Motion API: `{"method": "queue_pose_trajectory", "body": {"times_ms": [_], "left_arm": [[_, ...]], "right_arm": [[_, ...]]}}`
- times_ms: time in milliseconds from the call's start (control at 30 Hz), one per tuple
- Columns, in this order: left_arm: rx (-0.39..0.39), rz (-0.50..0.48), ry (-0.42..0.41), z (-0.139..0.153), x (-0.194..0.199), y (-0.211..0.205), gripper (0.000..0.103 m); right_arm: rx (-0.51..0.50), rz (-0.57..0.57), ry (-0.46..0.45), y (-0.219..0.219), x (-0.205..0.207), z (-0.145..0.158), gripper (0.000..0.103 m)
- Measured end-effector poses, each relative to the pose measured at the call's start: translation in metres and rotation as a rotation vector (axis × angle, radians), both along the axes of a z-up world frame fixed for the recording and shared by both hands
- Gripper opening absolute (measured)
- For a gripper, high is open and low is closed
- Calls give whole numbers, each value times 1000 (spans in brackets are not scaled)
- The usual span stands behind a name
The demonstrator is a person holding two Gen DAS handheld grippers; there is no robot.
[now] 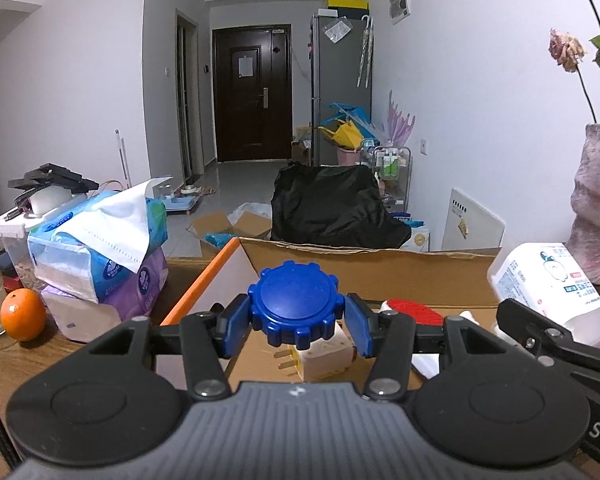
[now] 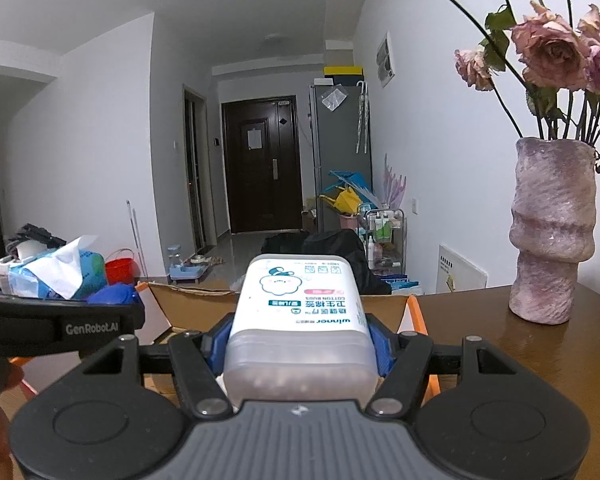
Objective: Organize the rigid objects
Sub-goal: 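Open both tools to drop the blue cap and pill bottle into the box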
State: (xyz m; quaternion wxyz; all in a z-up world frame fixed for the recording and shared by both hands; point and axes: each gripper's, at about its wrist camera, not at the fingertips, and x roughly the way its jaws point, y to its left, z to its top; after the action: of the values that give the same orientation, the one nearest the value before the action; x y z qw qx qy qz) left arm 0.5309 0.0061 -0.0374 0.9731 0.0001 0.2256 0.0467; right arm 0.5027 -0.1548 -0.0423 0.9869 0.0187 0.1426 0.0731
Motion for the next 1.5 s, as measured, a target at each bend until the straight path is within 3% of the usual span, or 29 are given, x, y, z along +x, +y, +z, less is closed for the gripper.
{"method": "queue_pose_trajectory", "body": {"times_ms": [533, 600, 667, 700, 833, 933, 1033, 1500], "left_arm": [[-14, 6, 41, -7, 8, 10, 54], [-17, 7, 43, -7, 9, 11, 61], [-7, 21, 39, -6, 9, 11, 78], [0, 31, 34, -5, 8, 11, 80], [-7, 49, 31, -4, 7, 13, 100], [2, 61, 26, -4, 7, 13, 103], [9, 71, 21, -4, 7, 13, 103], [-3, 103, -7, 1, -4, 19, 103]], "right_arm": [[-2, 7, 38, -2, 12, -3, 65], [6, 13, 58, -3, 14, -4, 65], [16, 23, 81, -5, 17, -4, 65], [22, 20, 83, -6, 16, -5, 67], [47, 12, 63, -11, 13, -2, 89], [51, 17, 53, -11, 11, -1, 96], [46, 10, 48, -10, 11, -2, 101], [52, 0, -16, -7, -3, -4, 101]]}}
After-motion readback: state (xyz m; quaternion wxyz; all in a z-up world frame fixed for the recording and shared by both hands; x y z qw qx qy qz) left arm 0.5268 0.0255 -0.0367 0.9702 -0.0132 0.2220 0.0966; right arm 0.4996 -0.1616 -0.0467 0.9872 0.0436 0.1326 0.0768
